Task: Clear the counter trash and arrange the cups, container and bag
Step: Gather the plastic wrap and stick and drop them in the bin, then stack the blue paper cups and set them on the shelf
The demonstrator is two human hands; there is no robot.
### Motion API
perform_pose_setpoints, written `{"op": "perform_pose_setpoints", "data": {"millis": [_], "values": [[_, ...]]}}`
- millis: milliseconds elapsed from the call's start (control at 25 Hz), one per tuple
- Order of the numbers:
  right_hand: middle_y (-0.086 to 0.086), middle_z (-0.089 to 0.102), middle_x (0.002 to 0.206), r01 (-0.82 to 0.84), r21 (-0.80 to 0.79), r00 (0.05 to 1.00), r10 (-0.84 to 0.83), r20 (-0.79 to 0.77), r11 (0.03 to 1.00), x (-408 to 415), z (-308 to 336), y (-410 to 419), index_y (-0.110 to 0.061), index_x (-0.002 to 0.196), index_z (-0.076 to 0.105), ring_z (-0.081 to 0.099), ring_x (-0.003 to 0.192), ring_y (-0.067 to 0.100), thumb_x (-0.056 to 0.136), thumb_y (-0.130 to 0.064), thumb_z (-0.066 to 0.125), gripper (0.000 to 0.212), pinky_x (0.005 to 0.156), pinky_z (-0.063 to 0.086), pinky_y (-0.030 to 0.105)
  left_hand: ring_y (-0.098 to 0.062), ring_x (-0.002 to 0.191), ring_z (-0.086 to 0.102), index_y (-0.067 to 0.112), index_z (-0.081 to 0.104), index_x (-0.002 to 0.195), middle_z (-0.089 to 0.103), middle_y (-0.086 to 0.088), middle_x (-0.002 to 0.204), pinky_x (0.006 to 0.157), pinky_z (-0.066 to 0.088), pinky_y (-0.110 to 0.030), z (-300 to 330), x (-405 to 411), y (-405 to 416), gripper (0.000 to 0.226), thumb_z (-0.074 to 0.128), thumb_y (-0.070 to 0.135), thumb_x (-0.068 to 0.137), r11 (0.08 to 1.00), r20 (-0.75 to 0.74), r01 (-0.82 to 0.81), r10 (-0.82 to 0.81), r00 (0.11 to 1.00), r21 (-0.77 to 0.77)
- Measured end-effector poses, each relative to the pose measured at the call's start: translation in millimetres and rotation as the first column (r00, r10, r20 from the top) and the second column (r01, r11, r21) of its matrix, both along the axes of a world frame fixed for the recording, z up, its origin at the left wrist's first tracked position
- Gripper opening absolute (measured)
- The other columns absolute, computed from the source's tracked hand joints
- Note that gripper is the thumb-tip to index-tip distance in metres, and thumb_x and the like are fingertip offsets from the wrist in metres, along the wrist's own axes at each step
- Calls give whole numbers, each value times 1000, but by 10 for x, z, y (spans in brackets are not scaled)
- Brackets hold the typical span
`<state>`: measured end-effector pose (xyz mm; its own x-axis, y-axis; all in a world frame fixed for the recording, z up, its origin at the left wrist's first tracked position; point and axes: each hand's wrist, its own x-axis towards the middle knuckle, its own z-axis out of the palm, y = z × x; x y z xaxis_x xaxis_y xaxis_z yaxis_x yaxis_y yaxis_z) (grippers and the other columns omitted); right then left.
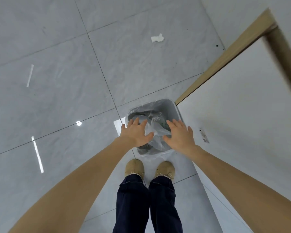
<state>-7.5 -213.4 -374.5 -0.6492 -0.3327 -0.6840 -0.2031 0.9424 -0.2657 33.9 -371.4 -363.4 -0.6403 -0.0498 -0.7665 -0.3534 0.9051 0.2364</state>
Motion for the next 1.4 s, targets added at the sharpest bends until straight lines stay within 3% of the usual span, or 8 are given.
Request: {"op": "perform_pose_setpoints", "data": {"millis": [520, 920, 1400], "values": [[5, 7, 157, -82, -28, 986, 77, -147, 996, 197, 1590, -96, -23, 143, 12, -1, 144, 27, 88, -47, 44, 68, 115, 3, 54, -30, 142, 1, 26, 3, 141, 3, -8, 155, 113, 2, -53, 1655, 175, -195, 74, 38, 56, 84, 990, -115, 127, -133, 984, -63], [4, 1, 157, -25, -53, 949, 7, -314, 998, 159, 2964, -336, -24, 144, 9, -6, 143, 29, 87, -47, 46, 71, 114, -1, 55, -31, 142, -4, 24, -3, 141, -4, -8, 155, 113, -1, -53, 3021, -90, -488, 79, 36, 60, 83, 961, -243, 214, -253, 936, -177], [5, 0, 157, 117, -98, 840, -151, -522, 988, 181, 4244, 168, -25, 143, 9, -9, 143, 27, 88, -44, 47, 70, 115, -4, 53, -30, 142, 1, 24, -1, 141, 1, -8, 155, 114, 3, -52, 4235, -381, 17, 77, 36, 59, 83, 895, -448, 365, -444, 776, -255]]}}
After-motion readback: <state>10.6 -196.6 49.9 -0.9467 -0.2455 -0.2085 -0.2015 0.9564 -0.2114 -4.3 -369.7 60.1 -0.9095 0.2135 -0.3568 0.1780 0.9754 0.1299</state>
